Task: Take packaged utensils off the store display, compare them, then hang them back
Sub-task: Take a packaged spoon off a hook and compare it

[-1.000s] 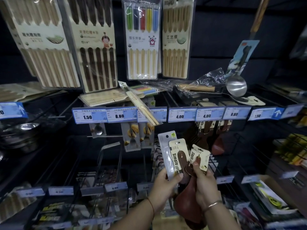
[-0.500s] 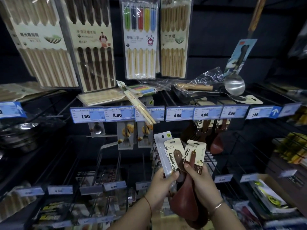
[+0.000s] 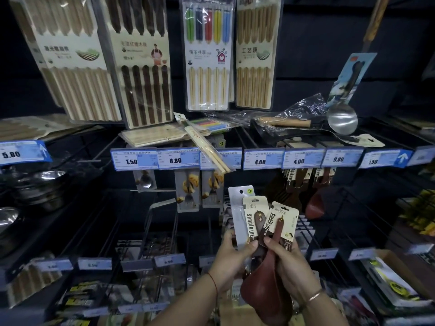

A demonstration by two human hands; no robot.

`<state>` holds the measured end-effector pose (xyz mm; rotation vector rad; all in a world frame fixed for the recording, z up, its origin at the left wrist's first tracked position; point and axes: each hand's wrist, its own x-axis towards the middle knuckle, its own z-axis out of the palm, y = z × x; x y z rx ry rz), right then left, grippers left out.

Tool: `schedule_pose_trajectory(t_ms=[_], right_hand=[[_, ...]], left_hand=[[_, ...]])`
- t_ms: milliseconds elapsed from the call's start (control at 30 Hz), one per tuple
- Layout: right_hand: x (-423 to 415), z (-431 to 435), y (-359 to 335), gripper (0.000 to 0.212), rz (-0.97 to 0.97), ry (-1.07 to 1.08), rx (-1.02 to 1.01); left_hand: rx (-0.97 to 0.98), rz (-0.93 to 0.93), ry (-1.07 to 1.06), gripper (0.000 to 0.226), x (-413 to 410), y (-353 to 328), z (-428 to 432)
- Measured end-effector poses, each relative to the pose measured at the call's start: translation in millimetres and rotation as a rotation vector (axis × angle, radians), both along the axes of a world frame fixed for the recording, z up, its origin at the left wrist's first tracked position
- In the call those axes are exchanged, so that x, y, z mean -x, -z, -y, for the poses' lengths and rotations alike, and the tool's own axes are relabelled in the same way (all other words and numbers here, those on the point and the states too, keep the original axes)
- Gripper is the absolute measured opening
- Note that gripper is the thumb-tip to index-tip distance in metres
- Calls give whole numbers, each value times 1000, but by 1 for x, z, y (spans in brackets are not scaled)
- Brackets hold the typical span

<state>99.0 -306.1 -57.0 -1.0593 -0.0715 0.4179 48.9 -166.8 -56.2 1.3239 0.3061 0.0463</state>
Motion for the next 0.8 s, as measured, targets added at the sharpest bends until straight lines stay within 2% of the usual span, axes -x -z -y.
schedule_pose_trajectory(t_ms=[167,300,367,467,533,600,667,700,800], right_hand=[[2,-4,4,43,-40,93,-27],[0,-4,2,38,-70,156,-69],[-2,-1,1,40,-76,160,-66],[-5,5,3,49,-79,185,-47],[-6,8,5,50,-68,193,-56],[-5,8,6,52,-50,197,-58],[-3,9,7,55,-33,202,-60],[-1,9,8,55,-24,202,-69],[4,10,8,44,-4,198,-84]], left_hand=[[-64,23,41,28,1,2,-6],[-216,-48,22,43,-2,5,-18],[-285,-7,-115,42,-6,4,-39],[-387,67,-487,29,-21,-5,-89],[-437,82,-636,44,-38,-11,-123],[-467,37,-633,75,-56,-15,-149],[-487,-15,-578,90,-72,-16,-165],[-485,2,-548,85,-77,-15,-171],[-401,105,-494,46,-79,-12,-181]])
